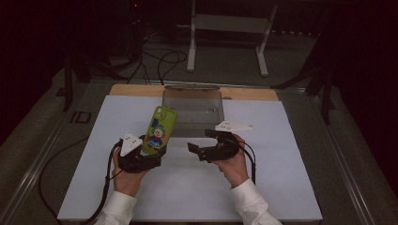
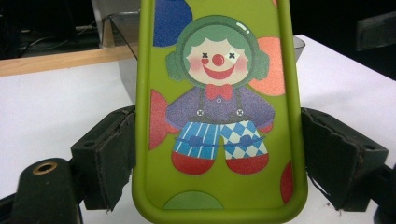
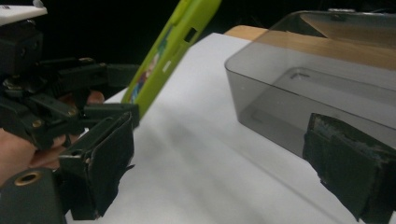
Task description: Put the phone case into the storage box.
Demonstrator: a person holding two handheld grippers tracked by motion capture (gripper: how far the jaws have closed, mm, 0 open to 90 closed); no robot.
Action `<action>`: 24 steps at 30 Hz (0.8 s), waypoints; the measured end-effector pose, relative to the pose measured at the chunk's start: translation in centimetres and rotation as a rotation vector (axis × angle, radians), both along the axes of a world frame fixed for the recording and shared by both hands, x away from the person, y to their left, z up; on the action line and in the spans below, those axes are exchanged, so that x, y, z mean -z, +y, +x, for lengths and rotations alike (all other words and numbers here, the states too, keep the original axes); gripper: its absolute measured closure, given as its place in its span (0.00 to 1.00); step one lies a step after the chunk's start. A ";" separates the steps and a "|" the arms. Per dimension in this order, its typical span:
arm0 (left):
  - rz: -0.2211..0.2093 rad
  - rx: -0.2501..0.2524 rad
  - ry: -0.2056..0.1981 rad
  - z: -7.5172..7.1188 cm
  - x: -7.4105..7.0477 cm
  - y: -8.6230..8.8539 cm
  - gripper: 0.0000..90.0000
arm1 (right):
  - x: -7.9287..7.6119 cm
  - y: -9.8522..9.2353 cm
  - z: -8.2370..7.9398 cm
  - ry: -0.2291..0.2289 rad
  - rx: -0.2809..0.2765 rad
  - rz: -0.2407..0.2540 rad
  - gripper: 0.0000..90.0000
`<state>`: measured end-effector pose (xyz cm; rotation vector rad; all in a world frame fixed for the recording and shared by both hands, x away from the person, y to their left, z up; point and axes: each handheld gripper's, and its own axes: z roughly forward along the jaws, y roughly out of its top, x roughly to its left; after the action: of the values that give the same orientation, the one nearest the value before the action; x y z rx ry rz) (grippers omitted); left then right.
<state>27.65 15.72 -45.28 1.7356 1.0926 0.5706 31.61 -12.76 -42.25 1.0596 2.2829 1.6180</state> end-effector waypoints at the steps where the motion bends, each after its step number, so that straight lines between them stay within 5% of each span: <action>1: -0.001 0.003 -0.001 0.0 0.0 -0.1 0.18 | 0.0 0.2 0.1 0.000 -0.007 0.005 0.10; 14: -0.008 0.020 -0.013 -0.4 -0.2 -0.7 0.18 | 0.1 2.7 0.6 0.001 -0.015 0.045 0.11; 24: -0.021 0.039 -0.016 -0.6 -0.3 -1.3 0.18 | 0.3 4.7 0.8 0.060 -0.018 0.063 0.26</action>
<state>27.03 14.44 -45.01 1.7278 1.0477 0.5456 32.37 -8.03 -42.54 1.1196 2.3000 1.6983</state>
